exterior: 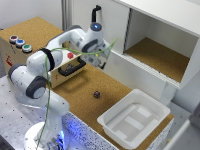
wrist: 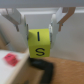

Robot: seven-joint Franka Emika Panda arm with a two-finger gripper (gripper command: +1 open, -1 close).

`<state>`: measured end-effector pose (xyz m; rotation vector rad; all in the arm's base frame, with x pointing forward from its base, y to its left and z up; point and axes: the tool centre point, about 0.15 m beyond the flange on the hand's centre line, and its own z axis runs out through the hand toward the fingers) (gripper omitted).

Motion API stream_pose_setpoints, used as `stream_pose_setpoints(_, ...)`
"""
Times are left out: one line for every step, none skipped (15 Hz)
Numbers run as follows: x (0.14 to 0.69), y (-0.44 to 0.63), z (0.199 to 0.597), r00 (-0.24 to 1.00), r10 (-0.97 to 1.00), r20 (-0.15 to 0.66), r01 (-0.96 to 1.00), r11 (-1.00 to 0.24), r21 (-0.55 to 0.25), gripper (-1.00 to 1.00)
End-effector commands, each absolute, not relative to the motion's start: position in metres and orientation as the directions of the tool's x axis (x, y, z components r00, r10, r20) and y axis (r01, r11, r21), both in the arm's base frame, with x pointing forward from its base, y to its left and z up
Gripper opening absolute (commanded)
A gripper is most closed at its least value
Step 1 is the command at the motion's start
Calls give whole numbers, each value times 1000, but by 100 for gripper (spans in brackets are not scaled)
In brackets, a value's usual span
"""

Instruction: Store the yellow block in the drawer

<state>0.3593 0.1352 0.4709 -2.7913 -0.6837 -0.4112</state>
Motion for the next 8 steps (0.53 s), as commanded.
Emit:
stream_pose_setpoints(294,270,448,720,657,225,690,-712,-129,-100)
stream_pose_setpoints(278,287,440,662,718,213,748,-650,-136,-100)
stream_pose_setpoints(270,295,435,623,756,200,782,-610,-132,-100)
stream_pose_setpoints(258,305,424,557,812,177,831,-544,-119,-100)
stream_pose_setpoints(253,308,414,519,839,163,854,-507,-114,-100)
stream_pose_setpoints(248,310,399,453,879,151,892,-448,-64,-100)
stream_pose_setpoints(248,309,386,430,891,145,903,-425,-68,-100)
stream_pose_setpoints(248,307,374,401,903,155,916,-396,-60,-100)
